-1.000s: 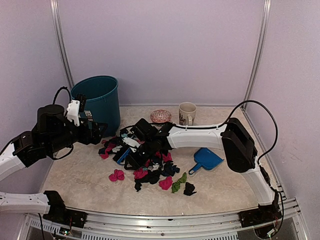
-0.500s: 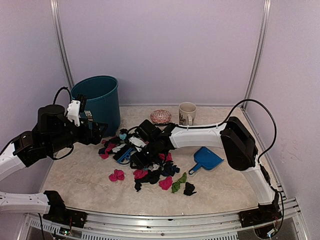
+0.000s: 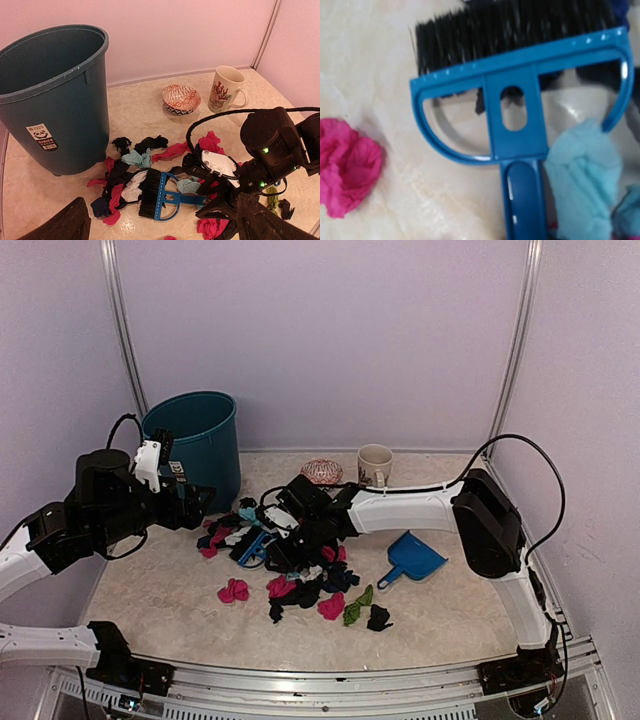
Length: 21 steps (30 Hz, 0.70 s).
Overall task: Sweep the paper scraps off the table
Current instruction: Adjust the broom at the center of the board.
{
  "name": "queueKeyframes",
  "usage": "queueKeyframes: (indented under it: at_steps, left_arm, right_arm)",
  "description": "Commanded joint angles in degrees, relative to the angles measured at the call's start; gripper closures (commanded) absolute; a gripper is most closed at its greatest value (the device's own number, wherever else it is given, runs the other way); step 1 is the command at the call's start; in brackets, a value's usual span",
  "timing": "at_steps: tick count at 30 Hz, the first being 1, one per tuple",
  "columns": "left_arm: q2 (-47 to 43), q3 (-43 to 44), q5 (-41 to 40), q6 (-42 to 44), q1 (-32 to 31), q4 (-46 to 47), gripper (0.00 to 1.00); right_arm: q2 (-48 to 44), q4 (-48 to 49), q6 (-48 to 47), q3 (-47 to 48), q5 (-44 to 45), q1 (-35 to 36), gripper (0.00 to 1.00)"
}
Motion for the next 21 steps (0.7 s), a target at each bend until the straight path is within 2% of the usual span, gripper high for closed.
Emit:
queueKeyframes:
  at_steps: [1,21]
  left_arm:
    - [0.3,0.0,-0.5,-0.5,0.3,-0.8,0.01]
    - [0.9,0.0,-0.6,-0.5,0.3,-1.0,0.01]
  right_arm:
    - [-3.3,1.3,0.3,-0.3,1.3,-0.4,0.44]
    - [1.8,0.9,0.1,2.0,0.1,-1.2,0.44]
